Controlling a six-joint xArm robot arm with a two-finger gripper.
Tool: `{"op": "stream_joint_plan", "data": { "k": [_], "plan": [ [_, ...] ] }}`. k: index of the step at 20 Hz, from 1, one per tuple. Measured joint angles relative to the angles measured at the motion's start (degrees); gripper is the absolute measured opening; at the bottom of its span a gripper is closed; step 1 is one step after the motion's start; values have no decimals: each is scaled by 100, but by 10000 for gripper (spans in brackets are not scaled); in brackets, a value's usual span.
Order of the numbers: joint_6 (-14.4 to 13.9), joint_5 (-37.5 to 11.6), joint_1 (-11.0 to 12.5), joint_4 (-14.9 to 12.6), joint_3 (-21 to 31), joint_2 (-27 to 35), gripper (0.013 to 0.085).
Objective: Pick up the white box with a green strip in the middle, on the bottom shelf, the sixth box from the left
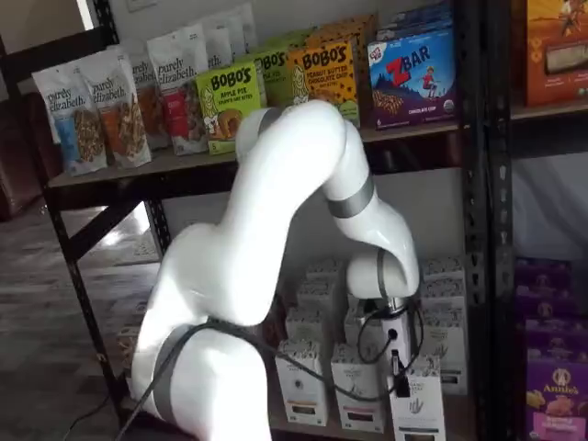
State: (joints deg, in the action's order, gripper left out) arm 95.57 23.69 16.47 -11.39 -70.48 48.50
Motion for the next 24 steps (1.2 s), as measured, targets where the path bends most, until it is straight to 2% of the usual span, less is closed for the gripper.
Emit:
{"op": "stream_joint_plan", "data": {
  "k": [8,12,16,17,18,20,23,24],
  "plan": [
    [-5,-271,-126,143,1309,-976,530],
    [-50,-472,-238,222,2222,-1694,530],
    [-168,-519,-298,167,2858,-2233,530],
    [-156,-503,-318,201,3014,-2381,490],
    [-140,-468,-332,232,3081,-2455,490],
    [-312,-585,-331,57,3312,-2643,490],
    [-387,-720,-368,18,3614,-2924,490],
    [-499,-747,-381,-84,3700,-3018,490]
  ]
}}
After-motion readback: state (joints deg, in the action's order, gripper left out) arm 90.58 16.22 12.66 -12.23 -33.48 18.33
